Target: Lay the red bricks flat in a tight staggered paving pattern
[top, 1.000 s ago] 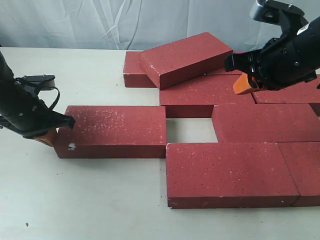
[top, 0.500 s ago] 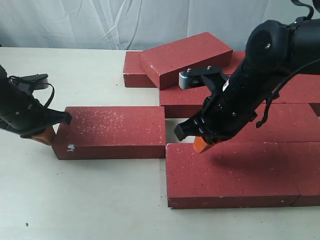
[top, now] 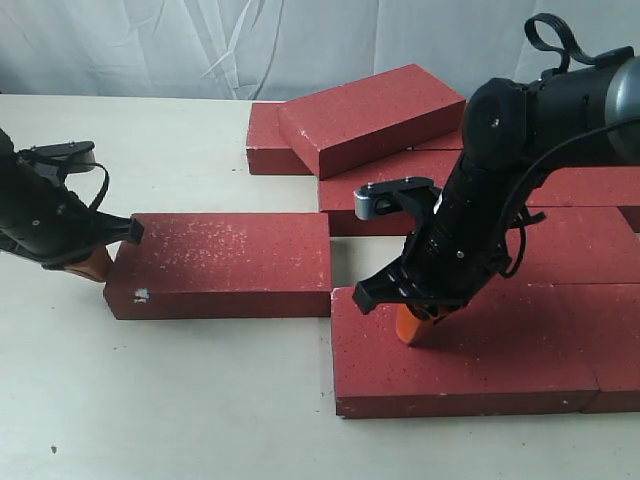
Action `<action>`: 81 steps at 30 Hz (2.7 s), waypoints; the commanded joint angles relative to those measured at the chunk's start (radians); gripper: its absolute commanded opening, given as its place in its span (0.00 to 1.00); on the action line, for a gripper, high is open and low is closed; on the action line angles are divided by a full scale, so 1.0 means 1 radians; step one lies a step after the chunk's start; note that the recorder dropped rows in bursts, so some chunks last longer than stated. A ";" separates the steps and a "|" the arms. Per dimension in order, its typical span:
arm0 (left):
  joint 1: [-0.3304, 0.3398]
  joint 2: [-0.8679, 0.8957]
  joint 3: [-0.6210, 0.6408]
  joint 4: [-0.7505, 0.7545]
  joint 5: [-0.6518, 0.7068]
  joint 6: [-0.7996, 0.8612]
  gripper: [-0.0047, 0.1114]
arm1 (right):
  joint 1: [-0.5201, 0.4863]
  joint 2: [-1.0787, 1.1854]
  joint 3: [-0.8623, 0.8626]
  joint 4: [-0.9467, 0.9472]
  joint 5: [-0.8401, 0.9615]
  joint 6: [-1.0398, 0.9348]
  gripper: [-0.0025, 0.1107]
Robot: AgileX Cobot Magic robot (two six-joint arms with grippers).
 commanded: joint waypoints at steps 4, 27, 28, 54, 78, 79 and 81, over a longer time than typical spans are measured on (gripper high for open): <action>0.001 -0.002 0.002 -0.053 -0.010 0.019 0.04 | 0.001 0.012 0.007 -0.032 0.066 -0.007 0.02; -0.016 -0.002 0.002 -0.169 0.015 0.147 0.04 | 0.001 0.003 -0.012 -0.043 0.052 -0.007 0.02; -0.006 -0.002 0.002 -0.169 0.015 0.144 0.04 | 0.001 -0.006 -0.017 -0.043 0.050 -0.007 0.02; 0.031 -0.002 0.002 -0.172 0.012 0.140 0.04 | 0.202 0.109 -0.027 0.177 -0.561 -0.113 0.02; 0.031 -0.002 0.002 -0.214 0.023 0.149 0.04 | 0.197 -0.159 -0.027 -0.056 -0.231 0.059 0.02; 0.029 -0.002 0.002 -0.214 0.023 0.151 0.04 | 0.197 -0.173 -0.027 -0.112 -0.228 0.114 0.02; 0.029 -0.002 0.002 -0.214 0.023 0.151 0.04 | 0.197 -0.204 -0.027 -0.253 -0.230 0.280 0.02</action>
